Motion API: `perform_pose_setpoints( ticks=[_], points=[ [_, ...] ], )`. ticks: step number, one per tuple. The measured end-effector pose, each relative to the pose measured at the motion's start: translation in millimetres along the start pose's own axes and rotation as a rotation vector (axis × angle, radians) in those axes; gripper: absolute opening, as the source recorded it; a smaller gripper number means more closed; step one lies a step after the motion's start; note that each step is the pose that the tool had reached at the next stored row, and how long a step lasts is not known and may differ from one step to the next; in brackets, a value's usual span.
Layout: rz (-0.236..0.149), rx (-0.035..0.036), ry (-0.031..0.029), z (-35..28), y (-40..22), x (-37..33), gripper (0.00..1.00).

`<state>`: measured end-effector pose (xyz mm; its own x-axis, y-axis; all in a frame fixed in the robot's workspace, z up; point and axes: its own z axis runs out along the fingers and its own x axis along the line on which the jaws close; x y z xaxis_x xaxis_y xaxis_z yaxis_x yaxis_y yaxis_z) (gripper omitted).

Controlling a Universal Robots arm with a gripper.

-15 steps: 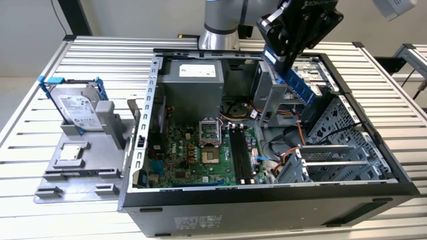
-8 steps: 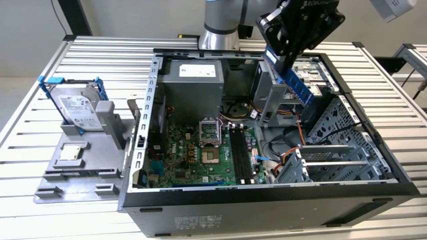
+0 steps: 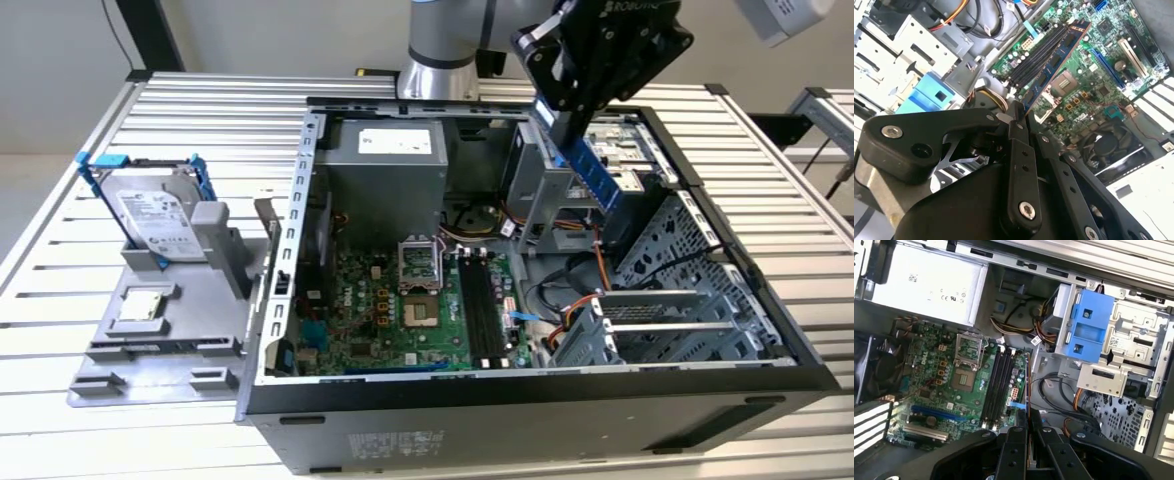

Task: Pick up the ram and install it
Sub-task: 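Insert the ram into the slot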

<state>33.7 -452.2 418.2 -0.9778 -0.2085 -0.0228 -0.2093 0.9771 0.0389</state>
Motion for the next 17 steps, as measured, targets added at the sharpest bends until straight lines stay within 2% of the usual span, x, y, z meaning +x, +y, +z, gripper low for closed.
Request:
perform_pose_setpoints(
  ticks=[17],
  points=[
    [0.116,0.0026,-0.0046,0.0,-0.1,0.0,0.0]
  ],
)
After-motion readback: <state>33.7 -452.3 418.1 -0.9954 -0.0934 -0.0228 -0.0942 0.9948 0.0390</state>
